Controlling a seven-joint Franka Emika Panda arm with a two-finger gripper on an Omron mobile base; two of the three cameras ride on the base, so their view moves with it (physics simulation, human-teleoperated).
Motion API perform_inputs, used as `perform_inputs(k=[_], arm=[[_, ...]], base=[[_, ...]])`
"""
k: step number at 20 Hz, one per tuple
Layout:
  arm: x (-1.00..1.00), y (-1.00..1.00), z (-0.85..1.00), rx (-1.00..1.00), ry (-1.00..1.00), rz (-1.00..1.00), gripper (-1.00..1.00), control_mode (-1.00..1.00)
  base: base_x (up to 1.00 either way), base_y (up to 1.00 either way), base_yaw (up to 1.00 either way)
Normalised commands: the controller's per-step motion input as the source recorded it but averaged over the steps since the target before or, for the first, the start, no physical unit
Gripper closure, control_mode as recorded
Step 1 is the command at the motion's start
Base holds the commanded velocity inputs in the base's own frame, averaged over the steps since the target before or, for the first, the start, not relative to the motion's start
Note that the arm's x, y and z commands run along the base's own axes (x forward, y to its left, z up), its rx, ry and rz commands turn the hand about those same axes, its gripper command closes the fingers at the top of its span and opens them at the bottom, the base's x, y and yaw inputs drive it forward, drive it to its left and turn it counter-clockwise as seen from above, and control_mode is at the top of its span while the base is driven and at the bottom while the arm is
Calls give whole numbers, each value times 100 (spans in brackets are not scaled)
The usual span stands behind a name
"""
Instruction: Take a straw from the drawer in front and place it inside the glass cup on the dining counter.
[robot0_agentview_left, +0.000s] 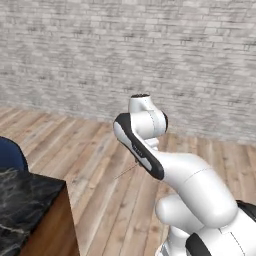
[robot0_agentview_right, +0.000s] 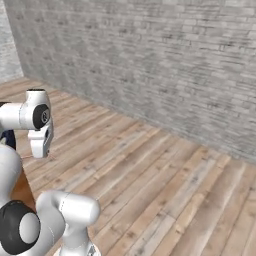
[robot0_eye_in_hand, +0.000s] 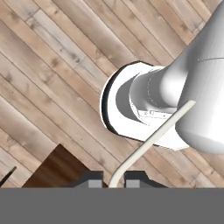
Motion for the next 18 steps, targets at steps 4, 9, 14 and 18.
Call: perform_inputs(k=[4,9,14,18], arm=[[0,0,0,0,0,0,100,100],[0,0,0,0,0,0,100,100],[0,0,0,0,0,0,100,100],[0,0,0,0,0,0,100,100]], base=[[77,-44,51],[70,-44,51],[59,-45,52],[67,-46,50]])
